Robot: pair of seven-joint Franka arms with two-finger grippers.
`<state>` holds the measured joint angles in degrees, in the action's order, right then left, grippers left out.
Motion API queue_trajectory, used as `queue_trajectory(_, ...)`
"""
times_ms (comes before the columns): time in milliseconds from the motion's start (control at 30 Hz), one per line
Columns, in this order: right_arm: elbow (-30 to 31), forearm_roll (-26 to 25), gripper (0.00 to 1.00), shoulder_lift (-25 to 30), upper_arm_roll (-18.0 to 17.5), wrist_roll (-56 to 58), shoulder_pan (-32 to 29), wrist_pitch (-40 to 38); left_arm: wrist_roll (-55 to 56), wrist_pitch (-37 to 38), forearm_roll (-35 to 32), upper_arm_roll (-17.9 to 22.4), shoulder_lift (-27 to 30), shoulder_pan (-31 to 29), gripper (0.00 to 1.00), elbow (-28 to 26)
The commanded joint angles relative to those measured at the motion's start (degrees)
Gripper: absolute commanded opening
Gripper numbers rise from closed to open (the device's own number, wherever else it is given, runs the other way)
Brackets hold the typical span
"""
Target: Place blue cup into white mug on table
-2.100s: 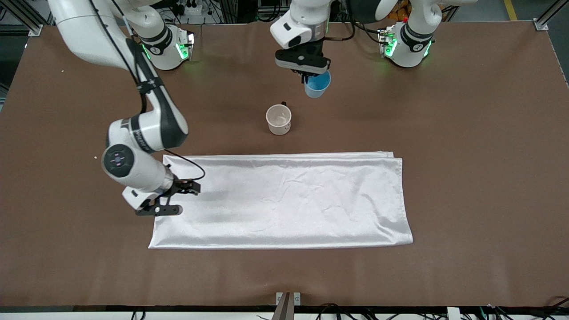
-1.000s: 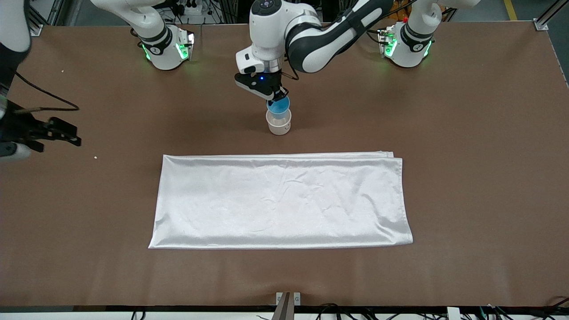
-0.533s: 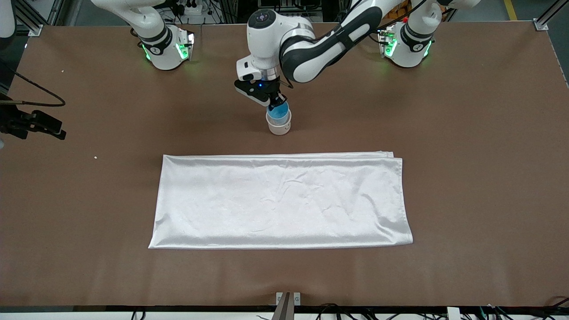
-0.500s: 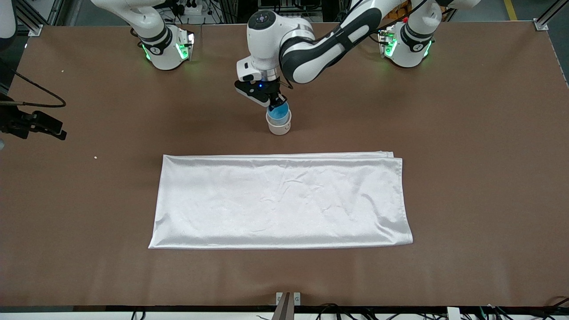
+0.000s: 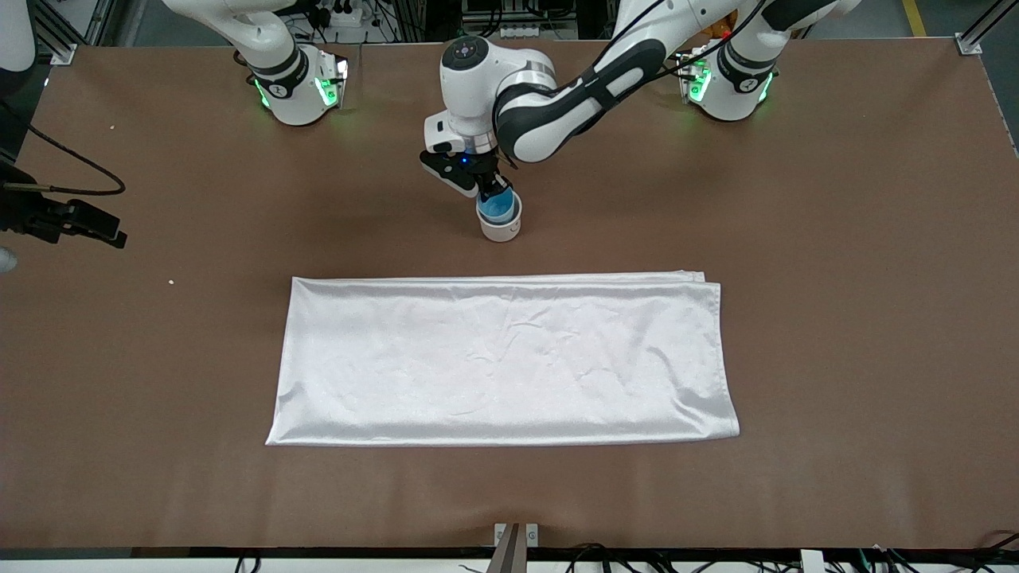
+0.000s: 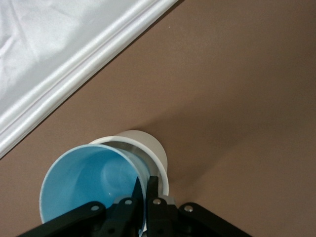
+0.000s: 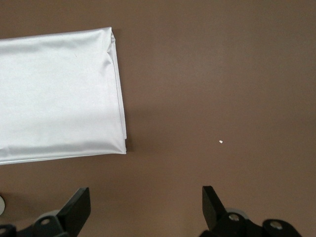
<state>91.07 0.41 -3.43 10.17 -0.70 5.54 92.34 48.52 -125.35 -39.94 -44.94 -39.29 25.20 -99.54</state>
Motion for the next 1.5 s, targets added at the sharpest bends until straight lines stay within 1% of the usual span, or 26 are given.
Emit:
queue_trajectory(0, 0.95, -0.06, 1.00, 1.41, -0.59, -1.24, -0.01, 0.03, 1.23, -0.60, -1.98, 1.17, -0.79, 1.43, 0.00, 1.28)
queue_trajectory(33, 0.95, 0.21, 1.00, 1.41, -0.59, -1.06, -0.01, 0.04, 1.14, -0.77, -1.98, 1.17, -0.79, 1.25, 0.12, 1.28)
queue_trajectory(67, 0.95, 0.47, 1.00, 1.41, -0.59, -0.80, -0.01, 0.04, 0.97, -0.86, -1.98, 1.26, -0.79, 0.99, 0.31, 1.28)
queue_trajectory(100, 0.95, 0.91, 1.00, 1.41, -0.68, -0.71, 0.08, 0.12, 0.79, -0.86, -1.98, 1.26, -0.79, 0.90, 0.40, 1.28)
queue_trajectory(133, 0.95, 1.17, 1.00, 1.41, -0.68, -0.71, 0.08, 0.12, 0.70, -0.86, -1.98, 1.26, -0.79, 0.90, 0.44, 1.28)
queue_trajectory(167, 0.87, 1.44, 1.00, 1.41, -0.68, -0.53, 0.08, 0.12, 0.70, -0.86, -1.98, 1.26, -0.79, 0.81, 0.57, 1.28)
queue_trajectory(200, 0.87, 1.79, 1.00, 1.41, -0.68, -0.36, 0.17, 0.30, 0.61, -0.86, -1.98, 1.26, -0.71, 0.72, 0.86, 1.28)
queue_trajectory(233, 0.78, 2.05, 1.00, 1.41, -0.68, -0.36, 0.26, 0.39, 0.53, -0.86, -2.07, 1.17, -0.53, 0.72, 1.00, 1.19)
queue_trajectory(433, 0.60, 2.32, 1.00, 1.41, -0.68, -0.27, 0.35, 0.74, 0.61, -0.86, -1.72, 1.08, 0.08, -0.07, 1.00, 1.28)
queue_trajectory(633, 0.43, 2.41, 1.00, 1.41, -0.68, 0.52, 0.26, 0.74, 1.58, -0.51, -0.67, 0.82, 3.16, -1.03, 1.00, 0.93)
queue_trajectory(767, 0.25, 2.76, 1.00, 1.32, -0.59, 1.05, 0.52, 0.83, 1.32, 0.71, 3.28, 0.82, 6.93, -2.09, 1.00, 0.66)
queue_trajectory(967, 0.25, 2.76, 1.00, 1.23, -0.59, 1.14, 0.52, 0.74, 1.14, 4.76, 9.34, 0.91, 11.33, -2.26, 1.00, 0.84)
queue_trajectory(1200, 0.25, 2.76, 1.00, 1.23, -0.59, 1.14, 0.52, 0.74, 0.70, 8.62, 16.20, 1.43, 16.86, -4.72, 1.00, 1.10)
queue_trajectory(1333, 0.25, 2.76, 1.00, 1.23, -0.59, 1.14, 0.52, 0.65, -0.78, 9.77, 20.42, 5.20, 20.64, -4.90, 1.00, 1.19)
queue_trajectory(1467, 0.25, 2.67, 1.00, 1.23, -0.59, 1.23, 0.61, 0.48, -8.15, 10.64, 26.65, 9.68, 24.77, -4.81, 1.00, 1.28)
